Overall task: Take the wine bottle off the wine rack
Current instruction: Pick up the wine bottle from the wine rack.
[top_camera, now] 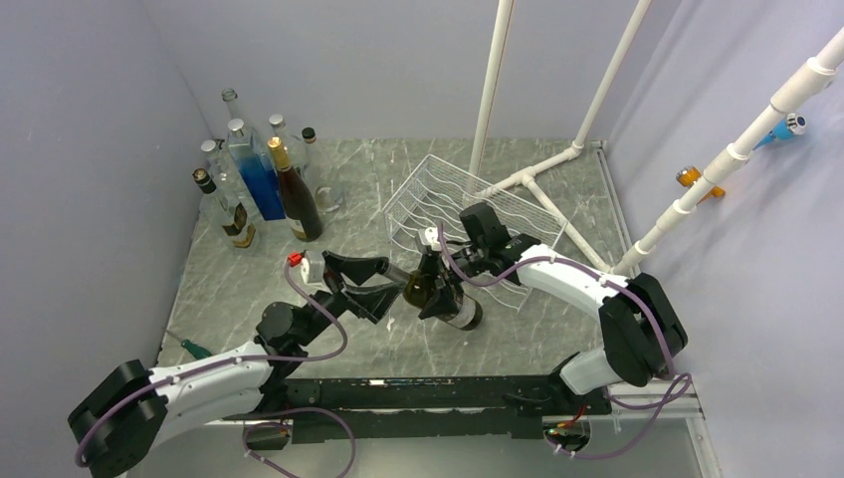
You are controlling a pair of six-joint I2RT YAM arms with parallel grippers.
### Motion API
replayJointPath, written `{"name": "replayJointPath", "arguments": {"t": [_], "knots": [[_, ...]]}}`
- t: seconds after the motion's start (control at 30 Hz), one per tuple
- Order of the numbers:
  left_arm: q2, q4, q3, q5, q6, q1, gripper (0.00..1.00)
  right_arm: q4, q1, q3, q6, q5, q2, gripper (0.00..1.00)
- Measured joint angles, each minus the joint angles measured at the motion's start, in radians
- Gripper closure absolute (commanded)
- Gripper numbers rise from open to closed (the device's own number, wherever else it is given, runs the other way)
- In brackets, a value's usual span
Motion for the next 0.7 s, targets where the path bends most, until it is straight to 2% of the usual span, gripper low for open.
{"name": "replayJointPath", "arguments": {"t": [0.27,0.5,0.7], "knots": [[0.16,0.168,0.001,0.001,-0.023,-0.005,0.15,0.012,-0.012,0.0,0.026,-0.017,0.0,1.0],[0.29,0.261,0.034,0.003,-0.018,-0.021,0.27,0.024,-0.017,0.0,0.04,-0.035,0.0,1.0],[0.362,0.319,0.063,0.002,-0.016,-0.025,0.42,0.027,-0.018,0.0,0.045,-0.039,0.0,1.0]]}}
